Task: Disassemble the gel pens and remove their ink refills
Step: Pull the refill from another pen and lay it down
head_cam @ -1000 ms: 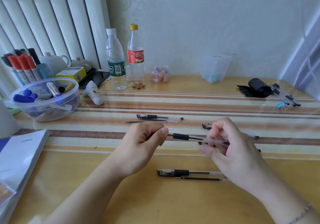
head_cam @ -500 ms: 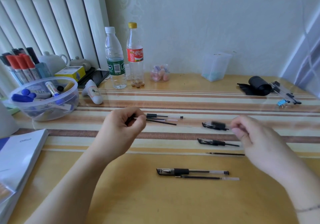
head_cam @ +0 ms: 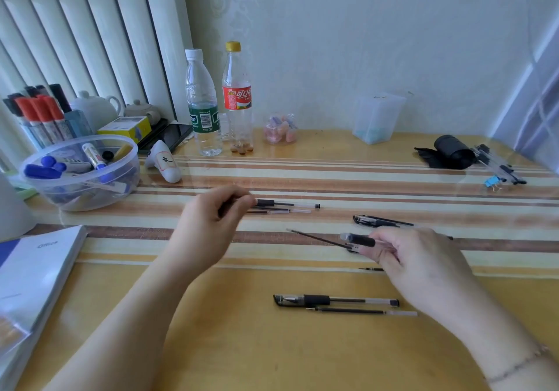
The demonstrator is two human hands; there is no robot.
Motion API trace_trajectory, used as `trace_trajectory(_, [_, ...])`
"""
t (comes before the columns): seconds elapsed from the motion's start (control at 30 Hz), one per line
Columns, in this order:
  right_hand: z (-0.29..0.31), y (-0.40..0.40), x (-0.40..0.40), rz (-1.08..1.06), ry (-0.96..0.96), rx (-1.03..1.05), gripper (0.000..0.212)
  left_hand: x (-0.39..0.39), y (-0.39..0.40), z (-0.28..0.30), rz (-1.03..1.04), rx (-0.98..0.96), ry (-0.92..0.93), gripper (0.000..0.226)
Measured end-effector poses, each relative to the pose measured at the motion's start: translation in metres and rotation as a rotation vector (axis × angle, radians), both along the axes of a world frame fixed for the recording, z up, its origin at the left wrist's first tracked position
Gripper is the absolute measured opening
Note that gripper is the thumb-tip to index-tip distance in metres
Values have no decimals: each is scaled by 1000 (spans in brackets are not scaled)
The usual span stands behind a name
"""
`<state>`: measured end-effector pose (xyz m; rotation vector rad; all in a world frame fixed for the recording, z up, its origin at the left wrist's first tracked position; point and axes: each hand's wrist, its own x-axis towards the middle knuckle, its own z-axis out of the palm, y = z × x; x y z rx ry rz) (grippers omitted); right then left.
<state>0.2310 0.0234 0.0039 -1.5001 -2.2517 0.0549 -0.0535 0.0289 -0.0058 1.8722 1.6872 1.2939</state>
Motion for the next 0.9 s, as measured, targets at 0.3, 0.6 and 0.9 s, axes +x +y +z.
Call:
trace_trajectory(0.3, [-16,0,-36,164,-70,151,19,-12,21,-30,413,-138,371,19])
trace_trajectory(0.6, [-22,-4,-52,260,-41,231,31,-14,21,-29,467,-106,354,15])
trace_trajectory(0.9, [-20,0,-39,185,45,84,56,-12,22,-29,387,-93,396,15])
